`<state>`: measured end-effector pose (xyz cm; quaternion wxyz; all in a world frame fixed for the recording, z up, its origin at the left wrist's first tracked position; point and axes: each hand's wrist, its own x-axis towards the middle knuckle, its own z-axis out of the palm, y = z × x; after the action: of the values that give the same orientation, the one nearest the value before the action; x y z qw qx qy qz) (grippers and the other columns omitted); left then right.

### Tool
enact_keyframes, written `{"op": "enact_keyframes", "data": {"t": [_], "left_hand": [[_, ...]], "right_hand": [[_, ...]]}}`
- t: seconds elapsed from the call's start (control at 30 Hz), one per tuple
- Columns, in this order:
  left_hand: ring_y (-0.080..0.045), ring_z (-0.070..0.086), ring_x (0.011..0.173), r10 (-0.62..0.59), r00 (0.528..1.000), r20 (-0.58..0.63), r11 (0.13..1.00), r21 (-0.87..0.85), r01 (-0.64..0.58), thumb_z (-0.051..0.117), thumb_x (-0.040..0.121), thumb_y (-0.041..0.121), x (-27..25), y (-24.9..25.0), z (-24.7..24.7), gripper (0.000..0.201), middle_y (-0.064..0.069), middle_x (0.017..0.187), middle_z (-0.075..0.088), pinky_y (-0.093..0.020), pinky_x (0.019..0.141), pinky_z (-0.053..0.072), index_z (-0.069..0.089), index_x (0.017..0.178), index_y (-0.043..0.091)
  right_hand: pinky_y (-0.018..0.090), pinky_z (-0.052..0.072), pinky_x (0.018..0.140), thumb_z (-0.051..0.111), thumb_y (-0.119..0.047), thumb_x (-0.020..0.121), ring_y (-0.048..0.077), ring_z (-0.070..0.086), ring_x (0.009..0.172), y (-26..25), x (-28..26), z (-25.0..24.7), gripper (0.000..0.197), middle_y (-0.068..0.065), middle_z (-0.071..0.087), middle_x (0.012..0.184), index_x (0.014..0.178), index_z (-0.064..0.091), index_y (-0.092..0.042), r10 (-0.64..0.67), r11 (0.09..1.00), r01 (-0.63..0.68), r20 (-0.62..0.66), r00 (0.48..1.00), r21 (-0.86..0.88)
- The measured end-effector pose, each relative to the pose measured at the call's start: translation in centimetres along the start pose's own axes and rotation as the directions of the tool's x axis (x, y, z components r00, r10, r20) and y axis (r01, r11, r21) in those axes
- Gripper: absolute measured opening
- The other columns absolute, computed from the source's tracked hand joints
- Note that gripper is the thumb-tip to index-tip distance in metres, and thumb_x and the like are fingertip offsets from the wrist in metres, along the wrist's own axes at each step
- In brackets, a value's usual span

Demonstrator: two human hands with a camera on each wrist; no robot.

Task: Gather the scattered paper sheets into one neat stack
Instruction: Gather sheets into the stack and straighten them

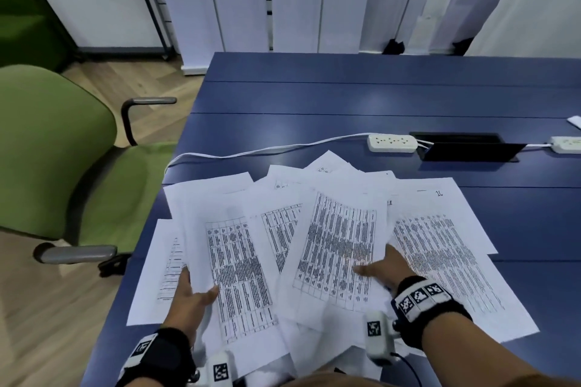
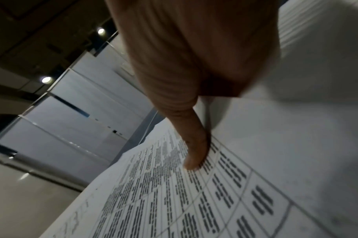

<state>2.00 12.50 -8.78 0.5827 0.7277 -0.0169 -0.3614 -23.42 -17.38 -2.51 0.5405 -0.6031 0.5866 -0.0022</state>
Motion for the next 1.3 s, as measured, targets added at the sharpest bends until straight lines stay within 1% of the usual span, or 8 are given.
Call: {"op": "enact_keyframes", "data": {"t": [0.17, 0.5, 0.63, 0.77, 0.83, 0.97, 1.1, 1.3], "left_hand": [[-0.025, 0.026, 0.144, -0.003, 1.000, 0.006, 0.999, -0.048, 0.003, 0.072, 0.082, 0.008, -0.1, 0.0, -0.4, 0.092, 0.002, 0.159, 0.021, -0.044, 0.117, 0.019, 0.015, 0.152, 0.027], [-0.026, 0.046, 0.129, -0.039, 0.992, 0.118, 0.959, -0.275, 0.070, 0.057, 0.086, -0.012, -0.8, 1.2, 1.1, 0.077, -0.003, 0.143, 0.049, -0.039, 0.112, 0.027, 0.028, 0.147, 0.024], [-0.024, 0.045, 0.125, -0.008, 0.985, 0.174, 0.966, -0.251, 0.053, 0.059, 0.086, -0.010, -1.4, 2.1, 2.0, 0.073, -0.001, 0.139, 0.048, -0.040, 0.111, 0.029, 0.030, 0.145, 0.022], [-0.025, 0.031, 0.141, -0.044, 0.978, 0.202, 0.987, -0.143, 0.074, 0.089, 0.060, 0.033, -0.8, 0.7, 2.3, 0.110, 0.001, 0.157, 0.027, -0.050, 0.115, 0.022, 0.022, 0.146, 0.039], [-0.025, 0.024, 0.145, -0.091, 0.983, 0.159, 0.979, -0.168, 0.118, 0.075, 0.080, 0.033, -0.9, 0.7, 2.4, 0.096, -0.001, 0.161, 0.016, -0.046, 0.116, 0.019, 0.010, 0.151, 0.034], [-0.016, 0.022, 0.144, -0.014, 0.979, 0.204, 0.981, -0.185, 0.052, 0.040, 0.099, 0.045, -3.1, 3.2, 3.5, 0.069, 0.009, 0.153, 0.022, -0.042, 0.115, 0.018, 0.001, 0.154, 0.027], [-0.004, 0.026, 0.137, 0.129, 0.986, 0.105, 0.986, -0.117, -0.116, 0.051, 0.098, 0.025, -2.3, 2.2, 3.5, 0.072, 0.031, 0.149, 0.011, -0.038, 0.115, 0.021, 0.006, 0.139, 0.064], [-0.010, 0.035, 0.136, 0.099, 0.986, 0.133, 0.994, -0.058, -0.092, 0.044, 0.098, 0.003, -1.2, 1.3, 2.6, 0.074, 0.016, 0.153, 0.028, -0.033, 0.115, 0.021, 0.019, 0.140, 0.059]], "right_hand": [[0.046, 0.042, 0.102, 0.072, -0.003, 0.079, 0.040, 0.053, 0.120, 1.0, -0.3, -1.3, 0.062, 0.024, 0.053, 0.131, 0.133, 0.043, 0.007, 0.064, 0.989, -0.038, -0.174, 0.983, 0.146], [0.034, 0.046, 0.072, 0.070, -0.011, 0.083, 0.017, 0.060, 0.057, -9.0, -6.6, -10.9, 0.011, 0.003, 0.065, 0.067, 0.086, 0.060, -0.010, -0.321, 0.831, 0.509, -0.555, 0.767, 0.223], [0.045, 0.052, 0.085, 0.075, -0.014, 0.079, 0.027, 0.067, 0.083, -10.6, -6.7, -9.4, 0.017, 0.007, 0.069, 0.083, 0.089, 0.062, -0.011, -0.325, 0.797, 0.517, -0.501, 0.802, 0.312], [0.042, 0.056, 0.081, 0.076, -0.012, 0.078, 0.029, 0.067, 0.085, -9.6, -5.5, -4.4, 0.033, 0.012, 0.070, 0.090, 0.107, 0.062, -0.004, -0.334, 0.851, 0.428, -0.315, 0.888, 0.303], [0.027, 0.052, 0.066, 0.071, -0.008, 0.083, 0.025, 0.064, 0.079, -8.5, -5.4, -1.2, 0.029, 0.014, 0.067, 0.090, 0.109, 0.059, -0.004, -0.310, 0.900, 0.363, -0.232, 0.922, 0.241], [0.032, 0.054, 0.068, 0.073, -0.002, 0.078, 0.025, 0.060, 0.076, -5.2, -4.1, 4.1, 0.040, 0.017, 0.066, 0.096, 0.115, 0.055, -0.001, -0.280, 0.952, 0.295, -0.159, 0.947, 0.081], [0.034, 0.048, 0.090, 0.072, -0.002, 0.079, 0.025, 0.057, 0.110, -2.7, -3.4, 6.8, 0.065, 0.001, 0.055, 0.122, 0.135, 0.042, -0.011, -0.260, 0.960, 0.266, 0.071, 0.963, -0.090], [0.028, 0.044, 0.056, 0.040, 0.001, 0.095, 0.023, 0.053, 0.070, -1.8, -2.2, 6.1, 0.008, 0.017, 0.059, 0.088, 0.092, 0.048, 0.002, -0.263, 0.941, 0.226, -0.122, 0.957, -0.252]]}}
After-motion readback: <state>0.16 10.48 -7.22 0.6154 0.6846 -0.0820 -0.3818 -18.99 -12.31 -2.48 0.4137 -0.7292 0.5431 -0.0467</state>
